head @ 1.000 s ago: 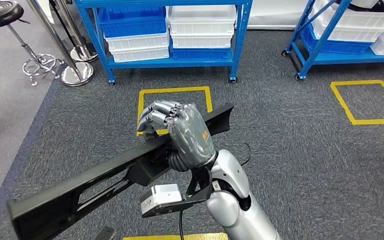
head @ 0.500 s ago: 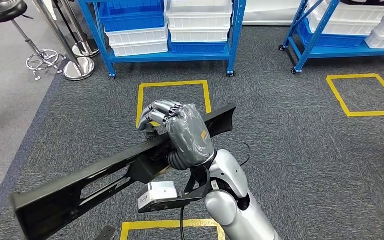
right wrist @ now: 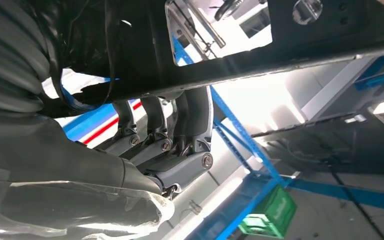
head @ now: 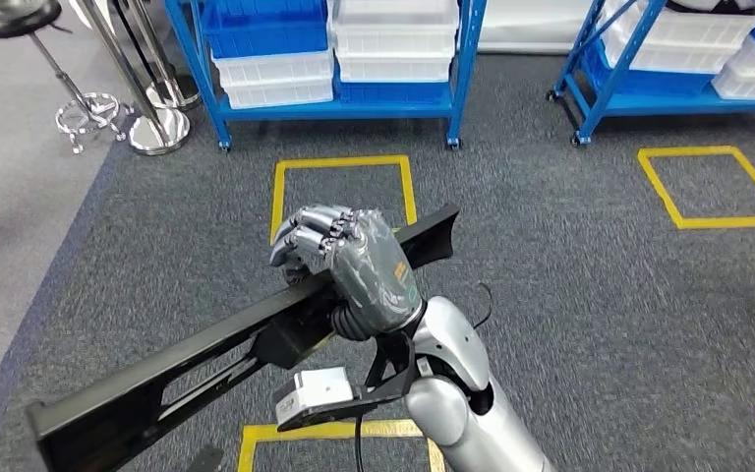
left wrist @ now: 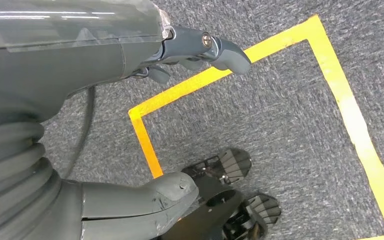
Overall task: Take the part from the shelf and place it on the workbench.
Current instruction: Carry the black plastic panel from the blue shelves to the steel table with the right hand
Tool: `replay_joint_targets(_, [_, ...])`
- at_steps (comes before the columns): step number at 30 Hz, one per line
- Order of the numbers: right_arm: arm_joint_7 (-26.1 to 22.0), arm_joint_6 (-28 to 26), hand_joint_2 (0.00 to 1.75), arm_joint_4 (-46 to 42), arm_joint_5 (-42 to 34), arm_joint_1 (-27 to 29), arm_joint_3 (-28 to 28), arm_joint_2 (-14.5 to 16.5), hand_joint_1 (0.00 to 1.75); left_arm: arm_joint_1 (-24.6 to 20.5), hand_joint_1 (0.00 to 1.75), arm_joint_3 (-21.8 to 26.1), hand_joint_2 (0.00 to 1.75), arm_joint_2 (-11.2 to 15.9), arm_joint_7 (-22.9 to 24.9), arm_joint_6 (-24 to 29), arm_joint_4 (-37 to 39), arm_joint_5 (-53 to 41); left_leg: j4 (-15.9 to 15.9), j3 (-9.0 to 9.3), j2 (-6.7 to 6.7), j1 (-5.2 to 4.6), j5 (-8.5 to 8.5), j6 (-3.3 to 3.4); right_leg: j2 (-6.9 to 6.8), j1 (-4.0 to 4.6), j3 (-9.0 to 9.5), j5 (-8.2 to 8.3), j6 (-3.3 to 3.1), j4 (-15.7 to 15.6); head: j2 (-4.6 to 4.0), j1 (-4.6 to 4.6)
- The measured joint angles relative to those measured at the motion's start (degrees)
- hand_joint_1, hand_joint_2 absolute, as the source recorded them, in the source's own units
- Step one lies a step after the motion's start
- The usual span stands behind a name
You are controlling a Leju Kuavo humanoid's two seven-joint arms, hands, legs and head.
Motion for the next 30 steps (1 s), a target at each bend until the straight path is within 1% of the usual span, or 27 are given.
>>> replay_joint_targets(2, [-0.01, -0.01, 1.75, -0.01, 0.01, 0.0, 0.0, -0.05, 1.75, -0.03, 0.0, 0.0, 1.75, 0.02, -0.04, 0.02, -0.02, 0.05, 0.12, -0.31, 0.02, -0.01, 0.02, -0.6, 0.07, -0.02, -0.24, 0.22, -0.49, -0.22, 0.01, -0.01])
replay_joint_targets(3, [-0.02, -0.01, 1.75, -0.01, 0.01, -0.02, 0.0, -0.07, 1.75, -0.04, 0.0, 0.0, 1.75, 0.04, -0.06, 0.04, -0.04, 0.07, 0.49, -0.52, -0.03, 0.04, -0.36, -0.91, 0.05, -0.11, -0.22, 0.38, -0.81, -0.42, 0.01, 0.0])
replay_joint_targets(4, [-0.03, -0.02, 1.75, -0.01, 0.02, -0.05, 0.0, -0.07, 1.75, -0.06, 0.0, 0.0, 1.75, 0.04, -0.08, 0.07, -0.06, 0.07, 1.64, -1.02, -0.09, 0.11, -1.25, -1.21, -0.01, -0.25, -0.2, 0.57, -1.15, -0.66, 0.01, -0.01])
replay_joint_targets(5, [-0.04, -0.02, 1.75, -0.01, 0.05, -0.07, 0.0, -0.07, 1.75, -0.06, 0.0, -0.01, 1.75, 0.05, -0.1, 0.08, -0.08, 0.08, 3.99, -2.06, -0.16, 0.22, -2.78, -1.53, -0.08, -0.39, -0.2, 0.72, -1.43, -0.85, 0.01, -0.01])
replay_joint_targets(7, [-0.08, -0.03, 1.75, -0.01, 0.15, -0.06, 0.0, -0.08, 1.75, 0.03, 0.0, -0.02, 1.75, 0.03, -0.14, 0.1, -0.09, 0.1, 11.17, -5.25, -0.19, 0.45, -6.37, -2.08, -0.12, -0.35, -0.43, 0.87, -1.72, -0.85, 0.02, -0.02])
replay_joint_targets(8, [-0.1, -0.03, 1.75, -0.01, 0.21, -0.03, 0.0, -0.08, 1.75, 0.09, 0.0, -0.02, 1.75, 0.03, -0.15, 0.11, -0.09, 0.13, 14.35, -6.69, -0.19, 0.53, -7.44, -2.26, -0.12, -0.32, -0.56, 0.9, -1.77, -0.78, 0.01, -0.02])
replay_joint_targets(9, [-0.13, -0.04, 1.75, -0.01, 0.28, 0.0, 0.0, -0.09, 1.75, 0.14, 0.0, -0.02, 1.75, 0.04, -0.17, 0.11, -0.09, 0.16, 15.76, -7.31, -0.18, 0.56, -7.41, -2.35, -0.1, -0.31, -0.66, 0.93, -1.8, -0.7, 0.01, -0.02])
replay_joint_targets(10, [-0.17, -0.06, 1.75, -0.01, 0.34, 0.0, 0.0, -0.09, 1.75, 0.16, 0.0, -0.03, 1.75, 0.05, -0.21, 0.12, -0.09, 0.21, 15.07, -6.95, -0.18, 0.58, -6.33, -2.37, -0.08, -0.31, -0.72, 0.94, -1.8, -0.59, 0.01, -0.02])
replay_joint_targets(11, [-0.22, -0.08, 1.75, -0.01, 0.38, 0.0, 0.0, -0.09, 1.75, 0.14, 0.0, -0.04, 1.75, 0.07, -0.24, 0.12, -0.09, 0.24, 12.21, -5.54, -0.18, 0.58, -4.37, -2.29, -0.06, -0.31, -0.72, 0.94, -1.79, -0.48, 0.01, -0.01])
replay_joint_targets(12, [-0.27, -0.09, 1.75, -0.01, 0.4, -0.02, 0.0, -0.09, 1.75, 0.1, 0.0, -0.08, 1.75, 0.08, -0.27, 0.12, -0.1, 0.26, 8.2, -3.65, -0.2, 0.58, -2.4, -2.12, -0.05, -0.32, -0.74, 0.95, -1.74, -0.39, 0.01, -0.01])
replay_joint_targets(13, [-0.33, -0.1, 1.75, -0.01, 0.41, -0.04, 0.0, -0.09, 1.75, 0.05, 0.0, -0.13, 1.75, 0.09, -0.3, 0.12, -0.1, 0.26, 4.57, -1.96, -0.23, 0.47, -0.98, -1.93, -0.01, -0.24, -0.82, 1.0, -1.58, -0.28, 0.01, -0.01])
replay_joint_targets(14, [-0.38, -0.11, 1.75, -0.01, 0.42, -0.05, 0.0, -0.08, 1.75, 0.01, 0.0, -0.2, 1.75, 0.1, -0.36, 0.11, -0.11, 0.3, 1.93, -0.77, -0.24, 0.35, -0.21, -1.67, 0.02, -0.16, -1.0, 1.11, -1.33, -0.21, 0.0, -0.01])
replay_joint_targets(15, [-0.42, -0.13, 1.75, -0.01, 0.43, -0.04, 0.0, -0.08, 1.75, 0.01, 0.0, -0.27, 1.75, 0.1, -0.51, 0.03, -0.11, 0.36, 0.61, -0.28, -0.26, 0.2, -0.08, -1.41, 0.04, -0.1, -1.19, 1.27, -1.02, -0.19, 0.01, -0.01])
replay_joint_targets(17, [-0.54, -0.16, 1.75, -0.01, 0.48, -0.02, 0.0, -0.08, 1.75, 0.09, 0.0, -0.44, 1.75, 0.1, -1.17, -0.42, -0.11, 0.49, 0.14, -0.3, -0.28, 0.1, 0.09, -0.77, 0.02, -0.05, -1.46, 1.63, -0.33, -0.29, 0.0, -0.01])
replay_joint_targets(18, [-0.62, -0.18, 1.75, -0.01, 0.51, -0.02, 0.0, -0.09, 1.75, 0.13, 0.0, -0.62, 1.75, 0.1, -1.64, -0.82, -0.11, 0.52, -0.12, -0.33, -0.26, 0.21, 0.35, -0.39, 0.0, -0.08, -1.56, 1.55, -0.02, -0.14, 0.01, -0.01])
replay_joint_targets(19, [-0.73, -0.19, 1.75, -0.01, 0.53, -0.04, 0.0, -0.11, 1.75, 0.13, 0.0, -0.86, 1.75, 0.11, -2.16, -1.26, -0.11, 0.54, -0.44, -0.31, -0.26, 0.34, 0.52, 0.05, 0.01, -0.1, -1.96, 1.02, 0.3, 0.59, 0.01, -0.01])
replay_joint_targets(20, [-0.83, -0.21, 1.75, -0.01, 0.55, -0.07, 0.0, -0.13, 1.75, 0.11, 0.0, -1.14, 1.75, 0.14, -2.7, -1.69, -0.11, 0.56, -0.76, -0.28, -0.25, 0.46, 0.58, 0.55, 0.03, -0.13, -2.9, -0.06, 0.58, 2.45, 0.01, 0.0])
replay_joint_targets(21, [-0.9, -0.22, 1.75, -0.01, 0.55, -0.05, 0.0, -0.15, 1.75, 0.11, 0.0, -1.4, 1.75, 0.16, -3.2, -2.04, -0.11, 0.58, -0.9, -0.27, -0.2, 0.48, 0.53, 0.86, 0.04, -0.24, -4.42, -1.63, 0.8, 5.51, 0.01, 0.01])
replay_joint_targets(22, [-0.95, -0.22, 1.75, -0.01, 0.56, 0.01, 0.0, -0.21, 1.75, 0.16, 0.0, -1.63, 1.75, 0.18, -3.7, -2.26, -0.11, 0.61, -0.91, -0.28, -0.17, 0.44, 0.48, 1.09, 0.05, -0.29, -6.35, -3.32, 0.98, 9.34, 0.01, 0.01])
replay_joint_targets(23, [-0.95, -0.24, 1.75, 0.0, 0.56, 0.12, 0.0, -0.28, 1.75, 0.22, 0.0, -1.81, 1.75, 0.2, -4.07, -2.31, -0.11, 0.7, -0.84, -0.28, -0.1, 0.41, 0.54, 1.2, 0.04, -0.35, -8.22, -4.63, 1.1, 13.05, 0.01, 0.01])
replay_joint_targets(24, [-0.95, -0.24, 1.75, 0.01, 0.56, 0.23, 0.0, -0.38, 1.75, 0.3, 0.0, -1.97, 1.75, 0.21, -4.19, -2.16, -0.11, 0.83, -0.75, -0.24, -0.04, 0.39, 0.65, 1.18, 0.03, -0.39, -9.38, -5.07, 1.17, 15.29, 0.01, 0.01])
replay_joint_targets(25, [-0.95, -0.25, 1.75, 0.01, 0.56, 0.3, 0.0, -0.46, 1.75, 0.34, 0.0, -2.1, 1.75, 0.22, -4.04, -1.85, -0.11, 0.99, -0.65, -0.18, -0.03, 0.39, 0.72, 1.14, 0.02, -0.43, -9.48, -4.43, 1.18, 15.37, 0.0, 0.01])
replay_joint_targets(26, [-0.95, -0.26, 1.75, 0.01, 0.56, 0.31, 0.0, -0.51, 1.75, 0.36, 0.0, -2.21, 1.75, 0.22, -3.71, -1.42, -0.11, 1.21, -0.55, -0.11, -0.08, 0.39, 0.69, 1.03, 0.01, -0.47, -8.43, -2.8, 1.09, 13.18, 0.0, 0.01])
replay_joint_targets(27, [-0.95, -0.27, 1.75, 0.01, 0.56, 0.29, 0.0, -0.52, 1.75, 0.35, 0.0, -2.31, 1.75, 0.2, -3.34, -1.02, -0.11, 1.37, -0.4, -0.03, -0.16, 0.39, 0.54, 0.87, 0.0, -0.49, -6.55, -0.65, 0.91, 9.36, 0.0, 0.01])
replay_joint_targets(28, [-0.95, -0.27, 1.75, 0.01, 0.56, 0.27, 0.0, -0.53, 1.75, 0.33, 0.0, -2.4, 1.75, 0.17, -3.05, -0.68, -0.11, 1.49, -0.19, -0.06, -0.23, 0.3, 0.31, 0.59, 0.0, -0.42, -4.65, 0.88, 0.66, 5.6, 0.01, 0.01])
replay_joint_targets(29, [-0.95, -0.28, 1.75, 0.01, 0.56, 0.25, 0.0, -0.54, 1.75, 0.3, 0.0, -2.46, 1.75, 0.16, -2.88, -0.45, -0.11, 1.59, 0.05, -0.21, -0.28, 0.19, 0.11, 0.28, 0.02, -0.37, -3.26, 1.76, 0.38, 2.68, 0.01, 0.0])
replay_joint_targets(30, [-0.95, -0.3, 1.75, 0.01, 0.58, 0.26, 0.0, -0.54, 1.75, 0.26, 0.0, -2.51, 1.75, 0.15, -2.79, -0.33, -0.11, 1.62, 0.24, -0.4, -0.29, 0.09, -0.05, -0.03, 0.06, -0.26, -2.57, 1.96, 0.15, 1.02, 0.01, -0.01])
